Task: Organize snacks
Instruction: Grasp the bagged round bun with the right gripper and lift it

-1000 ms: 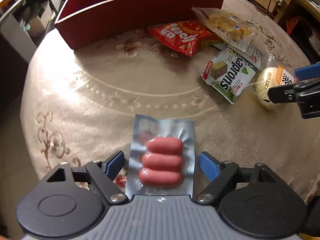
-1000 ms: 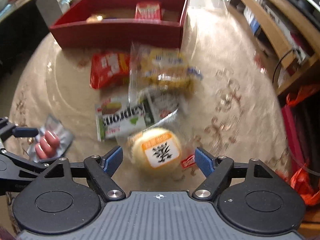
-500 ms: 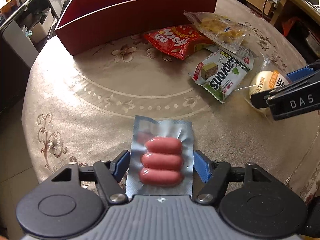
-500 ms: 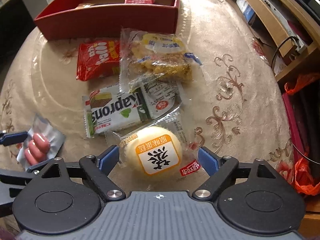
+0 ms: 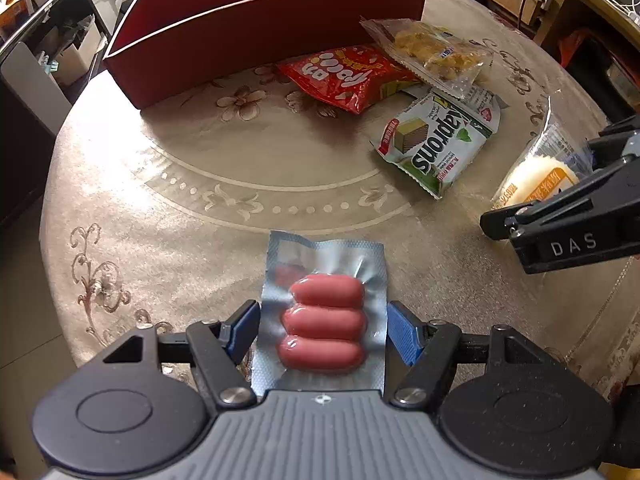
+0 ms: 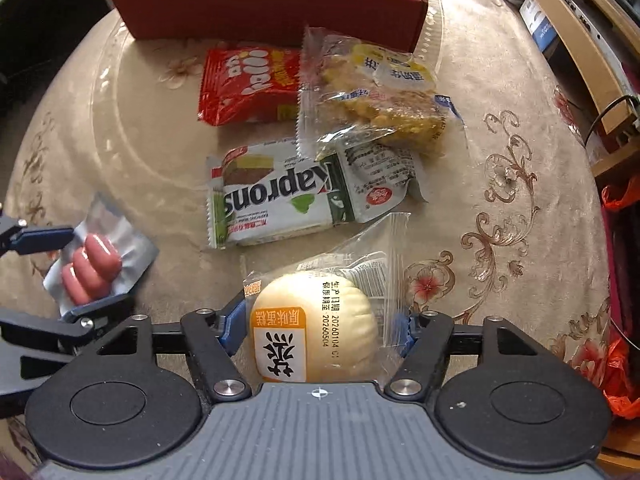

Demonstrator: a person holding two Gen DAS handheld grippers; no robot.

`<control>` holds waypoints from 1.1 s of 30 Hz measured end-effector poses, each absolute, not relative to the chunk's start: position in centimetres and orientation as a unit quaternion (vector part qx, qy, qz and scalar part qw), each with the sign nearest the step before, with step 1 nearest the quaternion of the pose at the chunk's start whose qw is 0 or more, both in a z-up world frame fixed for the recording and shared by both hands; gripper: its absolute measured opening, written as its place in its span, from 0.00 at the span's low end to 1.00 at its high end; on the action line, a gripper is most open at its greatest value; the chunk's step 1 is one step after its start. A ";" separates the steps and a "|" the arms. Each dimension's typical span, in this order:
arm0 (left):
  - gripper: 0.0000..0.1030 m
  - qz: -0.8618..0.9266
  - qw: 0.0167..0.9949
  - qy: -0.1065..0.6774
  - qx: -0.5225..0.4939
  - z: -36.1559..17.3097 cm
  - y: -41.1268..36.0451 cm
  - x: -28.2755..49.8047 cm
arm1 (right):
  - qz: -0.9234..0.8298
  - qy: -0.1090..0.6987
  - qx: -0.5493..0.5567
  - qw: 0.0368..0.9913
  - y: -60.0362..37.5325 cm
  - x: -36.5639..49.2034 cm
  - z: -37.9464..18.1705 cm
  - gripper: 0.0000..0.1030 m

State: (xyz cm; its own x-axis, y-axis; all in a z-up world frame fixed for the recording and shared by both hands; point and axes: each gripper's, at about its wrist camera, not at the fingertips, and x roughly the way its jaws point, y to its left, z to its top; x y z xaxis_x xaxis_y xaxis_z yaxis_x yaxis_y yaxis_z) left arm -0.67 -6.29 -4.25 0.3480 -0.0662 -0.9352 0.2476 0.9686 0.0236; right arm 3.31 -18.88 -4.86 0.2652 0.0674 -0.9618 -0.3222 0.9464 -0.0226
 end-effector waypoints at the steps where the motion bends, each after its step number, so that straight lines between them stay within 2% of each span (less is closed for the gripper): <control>1: 0.63 -0.097 0.817 0.563 0.080 -4.3 -6.2 -0.7 | 0.123 0.593 -0.106 0.789 -18.9 3.2 -4.8 0.70; 11: 0.63 -0.095 0.816 0.564 0.084 -4.4 -6.3 -0.6 | 0.134 0.593 -0.123 0.784 -19.0 2.6 -4.7 0.71; 29: 0.63 -0.102 0.815 0.563 0.091 -4.3 -6.3 -0.7 | 0.146 0.568 -0.114 0.802 -18.2 1.4 -2.9 0.50; 33: 0.63 -0.102 0.816 0.561 0.096 -4.4 -6.3 -0.7 | 0.150 0.568 -0.119 0.801 -18.1 1.3 -2.8 0.49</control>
